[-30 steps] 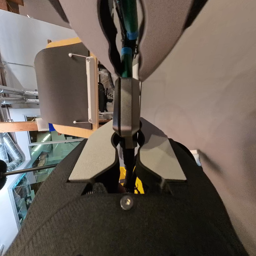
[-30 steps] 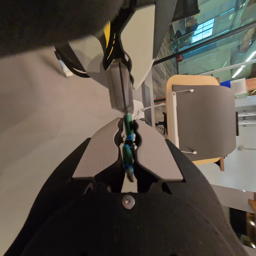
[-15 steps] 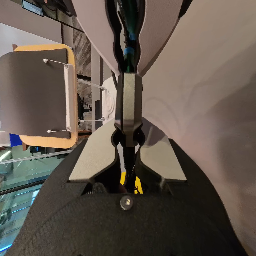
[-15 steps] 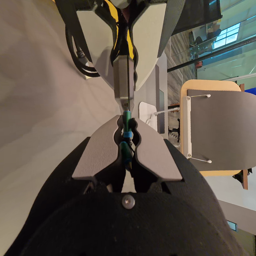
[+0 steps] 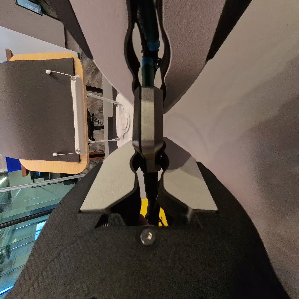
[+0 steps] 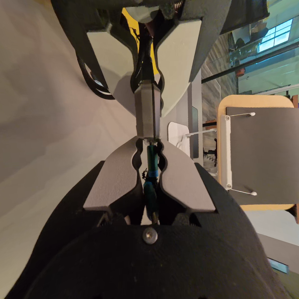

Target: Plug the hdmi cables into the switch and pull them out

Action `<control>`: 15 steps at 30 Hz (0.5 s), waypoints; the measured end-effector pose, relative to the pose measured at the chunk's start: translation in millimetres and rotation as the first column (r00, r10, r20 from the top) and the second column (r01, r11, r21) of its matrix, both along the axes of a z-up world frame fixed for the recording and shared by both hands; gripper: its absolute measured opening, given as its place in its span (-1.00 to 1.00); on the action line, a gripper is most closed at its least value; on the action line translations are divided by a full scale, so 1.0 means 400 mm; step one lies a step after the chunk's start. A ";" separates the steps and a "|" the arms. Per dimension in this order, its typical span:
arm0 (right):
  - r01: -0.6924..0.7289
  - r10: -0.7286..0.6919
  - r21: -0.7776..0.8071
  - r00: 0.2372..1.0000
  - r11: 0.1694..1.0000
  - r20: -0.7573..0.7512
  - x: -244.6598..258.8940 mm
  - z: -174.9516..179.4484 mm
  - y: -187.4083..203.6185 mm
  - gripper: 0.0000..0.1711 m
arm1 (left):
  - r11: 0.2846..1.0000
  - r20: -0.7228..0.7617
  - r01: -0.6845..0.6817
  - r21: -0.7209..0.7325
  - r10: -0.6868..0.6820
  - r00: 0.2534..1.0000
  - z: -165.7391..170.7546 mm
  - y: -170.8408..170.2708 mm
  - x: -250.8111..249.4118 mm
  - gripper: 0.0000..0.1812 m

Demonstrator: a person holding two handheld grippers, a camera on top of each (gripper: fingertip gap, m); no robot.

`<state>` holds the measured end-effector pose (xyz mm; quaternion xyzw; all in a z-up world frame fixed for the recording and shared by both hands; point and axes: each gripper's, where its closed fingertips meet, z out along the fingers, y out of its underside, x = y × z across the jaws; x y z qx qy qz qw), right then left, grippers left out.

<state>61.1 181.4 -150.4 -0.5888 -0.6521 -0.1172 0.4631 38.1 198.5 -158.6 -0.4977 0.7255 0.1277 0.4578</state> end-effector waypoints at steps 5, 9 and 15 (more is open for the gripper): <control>-0.019 0.019 0.003 1.000 1.000 -0.008 0.009 0.018 -0.011 -0.81 | 1.000 0.025 0.013 -0.006 -0.013 1.000 0.016 -0.008 0.008 -0.75; -0.027 0.026 0.025 1.000 0.999 0.009 0.017 0.023 -0.016 -0.83 | 1.000 0.026 0.019 -0.008 -0.019 0.999 0.020 -0.013 0.008 -0.75; -0.022 0.022 0.024 1.000 0.999 0.011 0.030 0.038 -0.019 -0.86 | 0.998 0.078 0.031 -0.049 -0.027 0.997 0.030 -0.018 0.013 -0.75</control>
